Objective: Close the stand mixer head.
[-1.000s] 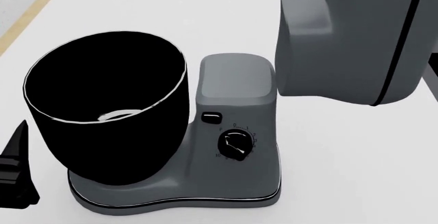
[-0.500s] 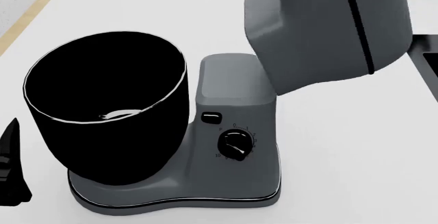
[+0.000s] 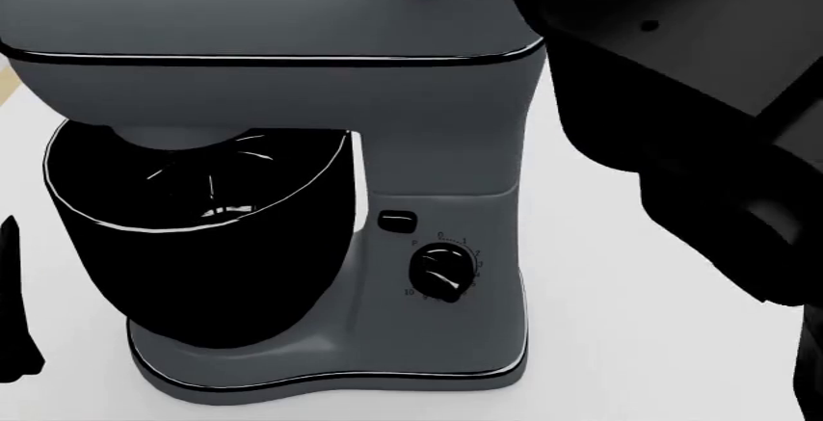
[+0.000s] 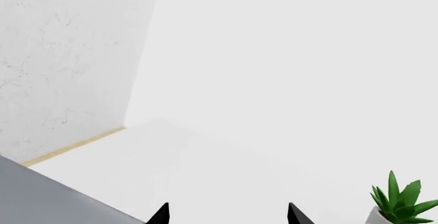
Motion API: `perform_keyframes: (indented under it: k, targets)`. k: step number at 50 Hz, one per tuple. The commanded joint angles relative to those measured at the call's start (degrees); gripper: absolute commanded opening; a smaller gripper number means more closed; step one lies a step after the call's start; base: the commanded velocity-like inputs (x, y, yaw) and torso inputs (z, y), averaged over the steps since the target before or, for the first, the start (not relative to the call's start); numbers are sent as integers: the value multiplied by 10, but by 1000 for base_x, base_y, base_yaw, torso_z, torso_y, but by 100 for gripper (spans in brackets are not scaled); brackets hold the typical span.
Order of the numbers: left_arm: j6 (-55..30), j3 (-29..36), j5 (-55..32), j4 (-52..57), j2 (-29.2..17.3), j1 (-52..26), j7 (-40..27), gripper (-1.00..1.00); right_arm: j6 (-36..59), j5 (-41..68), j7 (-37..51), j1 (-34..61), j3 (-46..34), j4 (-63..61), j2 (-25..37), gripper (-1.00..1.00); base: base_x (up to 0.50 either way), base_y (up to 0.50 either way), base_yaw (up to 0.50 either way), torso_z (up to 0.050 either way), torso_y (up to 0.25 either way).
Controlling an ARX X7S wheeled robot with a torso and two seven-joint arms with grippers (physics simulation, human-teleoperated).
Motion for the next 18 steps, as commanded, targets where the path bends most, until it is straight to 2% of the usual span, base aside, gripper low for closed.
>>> perform_keyframes:
  k: [1,9,18]
  targets:
    - [7,-6,-13,-3,-6,2,-8,100,19,92,-49,-144,-98,62,-47,100,12,3,12,0,0]
    - [13,1,-13,-5,-8,3,-12,100,15,97,-44,-163,-98,49,-38,100,9,4,13,0,0]
    - [18,3,-23,-7,-10,2,-18,100,13,132,-1,-151,-52,4,-16,100,7,5,12,0,0]
